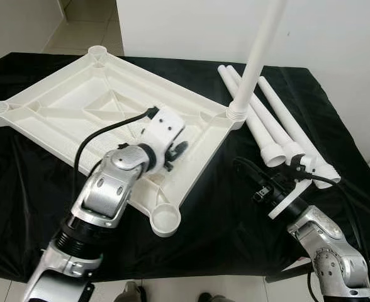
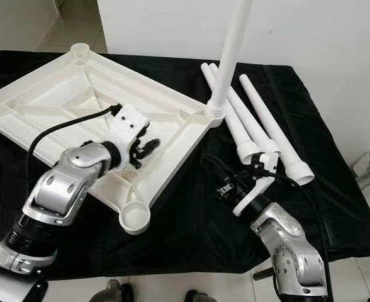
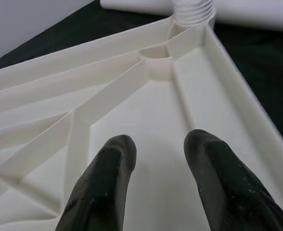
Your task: Building children table
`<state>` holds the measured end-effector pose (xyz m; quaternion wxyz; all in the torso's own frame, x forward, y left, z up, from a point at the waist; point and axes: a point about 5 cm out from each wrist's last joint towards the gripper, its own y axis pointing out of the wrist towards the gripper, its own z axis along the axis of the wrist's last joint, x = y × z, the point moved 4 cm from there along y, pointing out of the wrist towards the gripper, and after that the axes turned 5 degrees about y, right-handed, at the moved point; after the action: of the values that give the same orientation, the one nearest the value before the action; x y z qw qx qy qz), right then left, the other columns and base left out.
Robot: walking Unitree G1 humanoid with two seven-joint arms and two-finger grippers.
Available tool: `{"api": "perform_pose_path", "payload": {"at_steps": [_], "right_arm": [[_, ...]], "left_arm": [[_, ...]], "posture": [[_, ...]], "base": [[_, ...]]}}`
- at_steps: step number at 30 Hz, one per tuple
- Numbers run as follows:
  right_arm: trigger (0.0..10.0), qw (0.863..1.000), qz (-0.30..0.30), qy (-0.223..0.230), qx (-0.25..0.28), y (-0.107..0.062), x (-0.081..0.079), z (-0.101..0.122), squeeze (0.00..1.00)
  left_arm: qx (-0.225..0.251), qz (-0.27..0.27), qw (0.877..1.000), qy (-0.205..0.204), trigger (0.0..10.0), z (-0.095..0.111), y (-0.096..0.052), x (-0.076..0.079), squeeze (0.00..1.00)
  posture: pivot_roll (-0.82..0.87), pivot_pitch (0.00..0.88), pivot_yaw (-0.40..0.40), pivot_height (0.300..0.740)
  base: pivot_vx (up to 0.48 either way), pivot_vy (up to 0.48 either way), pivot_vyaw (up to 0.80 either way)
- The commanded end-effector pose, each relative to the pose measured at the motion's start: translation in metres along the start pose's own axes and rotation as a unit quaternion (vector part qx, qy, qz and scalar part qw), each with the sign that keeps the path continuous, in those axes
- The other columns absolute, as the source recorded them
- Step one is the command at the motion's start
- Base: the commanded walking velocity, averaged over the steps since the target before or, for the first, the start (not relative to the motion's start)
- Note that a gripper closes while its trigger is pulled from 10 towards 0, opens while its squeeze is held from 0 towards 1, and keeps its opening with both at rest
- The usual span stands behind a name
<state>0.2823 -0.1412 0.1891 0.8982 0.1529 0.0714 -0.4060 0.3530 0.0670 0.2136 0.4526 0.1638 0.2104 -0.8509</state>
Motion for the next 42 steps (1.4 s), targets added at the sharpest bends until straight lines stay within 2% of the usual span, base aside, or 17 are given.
{"api": "perform_pose_path", "payload": {"at_steps": [1,6,13,15,23,24,27,31,37,38,39,42], "right_arm": [[10.0,1.000,-0.003,-0.009,0.008,-0.003,0.000,0.005,0.00],[10.0,1.000,-0.004,-0.010,0.009,-0.003,0.001,0.006,0.00],[10.0,1.000,-0.003,-0.011,0.009,-0.003,0.001,0.007,0.00],[10.0,1.000,-0.002,-0.012,0.008,-0.003,0.002,0.007,0.00],[10.0,1.000,-0.002,-0.013,0.008,-0.003,0.003,0.008,0.00],[10.0,1.000,-0.002,-0.013,0.008,-0.002,0.003,0.008,0.00],[10.0,1.000,-0.002,-0.014,0.008,-0.003,0.003,0.009,0.00],[10.0,1.000,-0.003,-0.014,0.009,-0.003,0.003,0.010,0.00],[10.0,1.000,-0.011,-0.017,0.015,-0.004,0.004,0.013,0.00],[10.0,0.999,-0.019,-0.018,0.019,-0.004,0.006,0.014,0.00],[10.0,0.999,-0.019,-0.018,0.019,-0.004,0.006,0.014,0.00],[10.0,0.999,-0.038,-0.024,0.022,-0.002,0.010,0.014,0.00]], "left_arm": [[-0.021,0.019,1.000,0.010,10.0,-0.008,0.001,-0.003,0.00],[-0.054,0.039,0.997,0.048,10.0,-0.022,-0.002,-0.014,0.00],[-0.073,0.052,0.994,0.064,10.0,-0.031,-0.007,-0.023,0.00],[-0.085,0.057,0.991,0.082,10.0,-0.036,-0.010,-0.028,0.00],[-0.108,0.057,0.985,0.121,10.0,-0.046,-0.014,-0.033,0.00],[-0.116,0.054,0.982,0.137,10.0,-0.050,-0.016,-0.033,0.00],[-0.136,0.017,0.979,0.154,10.0,-0.062,-0.017,-0.024,0.00],[-0.139,0.004,0.978,0.154,10.0,-0.065,-0.017,-0.020,0.00],[-0.140,-0.082,0.973,0.166,10.0,-0.075,-0.017,0.013,0.00],[-0.132,-0.112,0.970,0.171,10.0,-0.073,-0.017,0.023,0.00],[-0.132,-0.112,0.970,0.171,10.0,-0.073,-0.017,0.023,0.00],[-0.113,-0.152,0.967,0.170,10.0,-0.067,-0.017,0.038,0.00]], "posture": [[0.01,0.128,-0.019,0.740],[0.01,0.123,-0.021,0.740],[0.01,0.118,-0.025,0.740],[0.01,0.116,-0.028,0.740],[0.01,0.118,-0.031,0.740],[0.01,0.120,-0.032,0.740],[0.01,0.125,-0.032,0.740],[0.01,0.126,-0.032,0.740],[0.00,0.122,-0.028,0.740],[0.00,0.121,-0.024,0.740],[0.00,0.121,-0.024,0.740],[0.00,0.120,-0.024,0.740]], "base": [[0.000,0.000,0.00],[0.000,0.000,0.00],[0.000,0.000,0.00],[0.000,0.000,0.00],[0.000,0.000,0.00],[0.000,0.000,0.00],[0.000,0.000,0.00],[0.000,0.000,0.00],[0.000,0.000,0.00],[0.000,0.000,0.00],[0.000,0.000,0.00],[0.000,0.000,0.00]]}}
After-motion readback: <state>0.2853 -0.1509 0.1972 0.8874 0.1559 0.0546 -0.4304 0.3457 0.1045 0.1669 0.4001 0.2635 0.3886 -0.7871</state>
